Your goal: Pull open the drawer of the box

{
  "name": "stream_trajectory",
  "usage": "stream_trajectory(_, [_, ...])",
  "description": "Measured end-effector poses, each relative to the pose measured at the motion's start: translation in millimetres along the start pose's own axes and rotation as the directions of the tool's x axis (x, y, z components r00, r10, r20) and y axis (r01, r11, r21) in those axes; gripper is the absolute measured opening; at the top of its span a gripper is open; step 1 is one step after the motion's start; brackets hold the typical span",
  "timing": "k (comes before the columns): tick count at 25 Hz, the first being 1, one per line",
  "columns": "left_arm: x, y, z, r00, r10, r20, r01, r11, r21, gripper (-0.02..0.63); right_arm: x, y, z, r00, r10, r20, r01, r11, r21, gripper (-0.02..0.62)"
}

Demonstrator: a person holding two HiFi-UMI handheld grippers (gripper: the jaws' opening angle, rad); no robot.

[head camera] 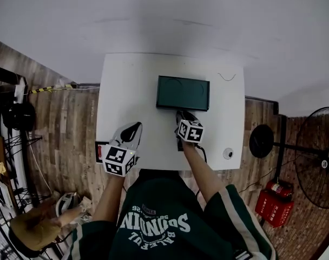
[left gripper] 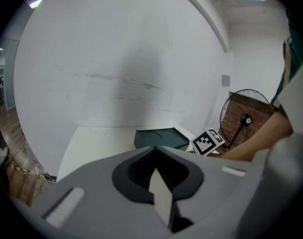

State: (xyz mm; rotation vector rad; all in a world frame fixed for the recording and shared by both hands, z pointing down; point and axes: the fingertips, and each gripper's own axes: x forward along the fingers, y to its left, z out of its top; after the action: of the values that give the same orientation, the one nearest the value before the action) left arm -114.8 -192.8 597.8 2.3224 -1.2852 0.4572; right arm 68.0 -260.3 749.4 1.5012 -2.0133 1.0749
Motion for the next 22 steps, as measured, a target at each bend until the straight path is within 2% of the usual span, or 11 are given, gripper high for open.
stream_trajectory(5, [-0.3,2.5,-2.0,1.0,0.004,-0.004,-0.004,1.0,-0.009,0.052,0.8,2.4,-6.2,1.0,0.01,-0.026,-0.01,1.0,0.009,0.067])
stream_trajectory(15, [6.9,-13.0,-1.5,0.999,-0.042,-0.006,0.042,0.999,0.004,0.052,-22.0,7.9,-37.1,0.999,0.01,-0.041,-0.009,0.999,0.032,0.067])
stream_trajectory(22, [3.8,-20.4,-6.9,0.998,-0.063,-0.016,0.063,0.998,0.01,0.052,-36.1,13.0,-57.1,0.999,-0.002,-0.052,0.002,1.0,0.003,0.067])
